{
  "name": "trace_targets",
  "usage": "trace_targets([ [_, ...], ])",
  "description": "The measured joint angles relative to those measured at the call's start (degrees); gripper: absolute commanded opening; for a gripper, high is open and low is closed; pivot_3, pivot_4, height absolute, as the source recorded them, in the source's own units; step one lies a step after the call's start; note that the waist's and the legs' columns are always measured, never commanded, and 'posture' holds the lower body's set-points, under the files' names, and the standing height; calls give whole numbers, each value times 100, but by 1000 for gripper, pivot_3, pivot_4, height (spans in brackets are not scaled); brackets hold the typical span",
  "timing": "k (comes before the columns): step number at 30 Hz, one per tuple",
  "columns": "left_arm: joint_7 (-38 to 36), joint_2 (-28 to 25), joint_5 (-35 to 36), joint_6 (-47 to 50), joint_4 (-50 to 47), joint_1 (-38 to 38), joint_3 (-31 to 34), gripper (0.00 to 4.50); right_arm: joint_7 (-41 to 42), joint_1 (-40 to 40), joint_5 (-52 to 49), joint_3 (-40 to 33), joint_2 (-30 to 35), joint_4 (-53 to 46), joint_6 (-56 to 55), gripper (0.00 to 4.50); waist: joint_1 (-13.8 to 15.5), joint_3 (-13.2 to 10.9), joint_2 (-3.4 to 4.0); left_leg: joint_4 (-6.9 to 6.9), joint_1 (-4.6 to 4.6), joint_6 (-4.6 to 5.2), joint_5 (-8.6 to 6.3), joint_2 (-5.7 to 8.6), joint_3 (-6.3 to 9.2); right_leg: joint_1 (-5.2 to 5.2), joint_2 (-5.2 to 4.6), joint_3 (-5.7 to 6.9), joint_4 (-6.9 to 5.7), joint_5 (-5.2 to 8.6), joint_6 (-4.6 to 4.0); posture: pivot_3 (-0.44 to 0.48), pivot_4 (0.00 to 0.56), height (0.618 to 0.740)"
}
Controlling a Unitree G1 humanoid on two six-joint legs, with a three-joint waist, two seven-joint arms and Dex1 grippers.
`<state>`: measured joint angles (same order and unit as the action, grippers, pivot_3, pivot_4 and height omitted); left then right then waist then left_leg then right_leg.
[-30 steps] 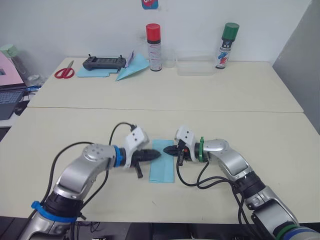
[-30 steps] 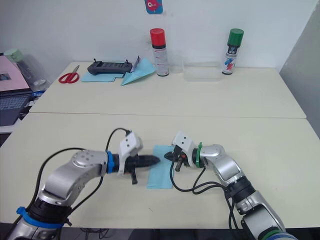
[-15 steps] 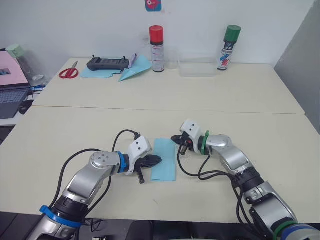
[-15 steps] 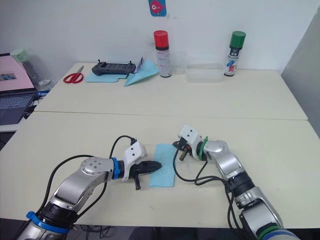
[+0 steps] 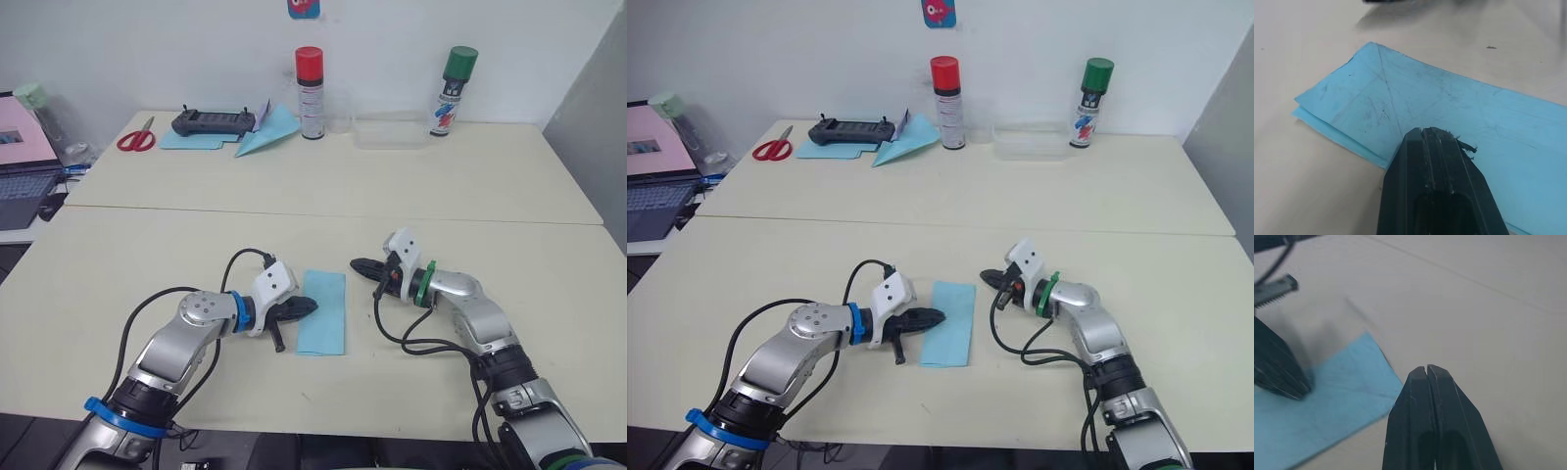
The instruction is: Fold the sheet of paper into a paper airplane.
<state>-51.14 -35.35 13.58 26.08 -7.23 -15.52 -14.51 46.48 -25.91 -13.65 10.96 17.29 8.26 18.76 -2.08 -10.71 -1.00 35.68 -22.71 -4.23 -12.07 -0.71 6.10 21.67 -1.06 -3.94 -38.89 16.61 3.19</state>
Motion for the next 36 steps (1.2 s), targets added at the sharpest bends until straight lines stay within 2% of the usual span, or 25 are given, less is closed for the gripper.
trace_targets([
  [4,-12,25,-6,0,-8,-1,-1,0,178,195,244,429,168,-42,109,21,12,0,0,0,-8,0,0,2,-3,5,-2,-1,6,2,-2,0,150,740],
  [14,-78,29,-75,1,64,-94,-64,0,755,420,445,861,660,-613,318,21,19,17,0,-9,-2,0,-1,2,-4,0,-3,-1,18,4,-1,0,150,740],
  [25,-68,90,-69,232,-179,21,-71,0,1325,590,205,973,768,-1097,941,21,15,38,-16,-62,10,-1,-1,0,-3,-1,-3,2,40,14,0,0,150,740],
  [31,-71,94,-70,316,-255,32,-75,0,1324,622,139,976,771,-1186,1041,21,16,39,-16,-76,10,-1,-1,-1,-1,2,-3,6,41,22,1,0,150,740],
  [36,-179,57,50,508,-524,194,-91,0,1236,623,-136,673,861,-1252,1442,21,20,36,-18,-75,-2,-2,-1,2,0,4,-8,9,55,21,1,0,150,740],
])
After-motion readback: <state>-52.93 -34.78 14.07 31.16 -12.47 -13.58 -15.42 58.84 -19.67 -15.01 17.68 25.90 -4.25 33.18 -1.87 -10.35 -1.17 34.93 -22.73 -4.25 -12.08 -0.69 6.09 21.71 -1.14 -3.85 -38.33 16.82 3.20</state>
